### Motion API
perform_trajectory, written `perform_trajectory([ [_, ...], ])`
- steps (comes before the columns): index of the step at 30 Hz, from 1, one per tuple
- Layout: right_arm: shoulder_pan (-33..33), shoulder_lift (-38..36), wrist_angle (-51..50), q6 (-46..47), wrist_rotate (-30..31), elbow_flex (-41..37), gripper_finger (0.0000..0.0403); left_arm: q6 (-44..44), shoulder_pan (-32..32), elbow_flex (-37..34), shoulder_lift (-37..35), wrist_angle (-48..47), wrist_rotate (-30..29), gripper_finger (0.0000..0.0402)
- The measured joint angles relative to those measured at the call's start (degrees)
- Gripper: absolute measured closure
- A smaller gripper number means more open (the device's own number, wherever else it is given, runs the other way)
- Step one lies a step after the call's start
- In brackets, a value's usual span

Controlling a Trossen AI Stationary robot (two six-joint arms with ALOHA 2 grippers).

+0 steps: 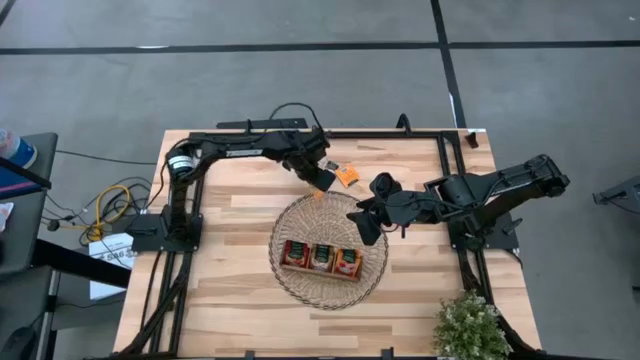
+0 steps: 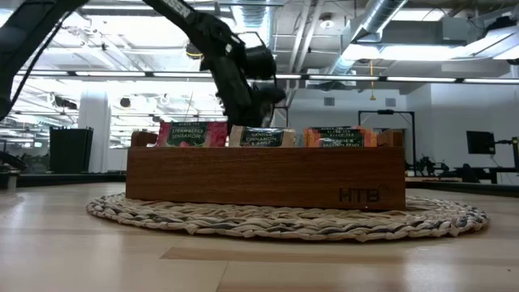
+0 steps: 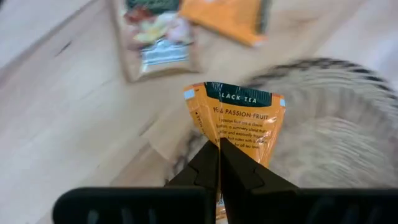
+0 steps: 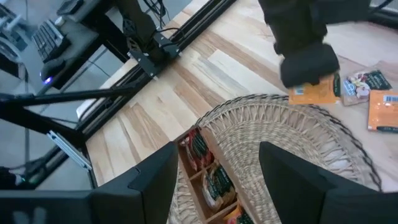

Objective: Pick & Place Tea
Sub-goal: Put the orange tea bag into the right section of the wooden organizer

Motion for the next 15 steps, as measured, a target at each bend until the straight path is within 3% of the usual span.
perform_trajectory([
  [6, 0.33, -0.33, 0.45, -6.80, -0.01, -0.02, 0.0187, 5.34, 0.20, 0.02, -8.72, -1.24, 15.50, 0.0401],
  [8, 0.61, -0.31, 1.31, -10.50, -0.12, -0.02, 0.0187, 7.62, 0.55, 0.03, -11.97, -1.89, 24.69, 0.0401],
  [12, 2.28, -0.31, 4.23, -19.39, -0.13, -0.02, 0.0187, 10.61, 1.65, 0.09, -16.87, -1.70, 48.63, 0.0401],
  [15, 3.36, -0.31, 8.77, -28.00, 0.55, -0.02, 0.0187, 11.00, 1.65, 0.12, -19.64, -1.58, 56.23, 0.0401],
])
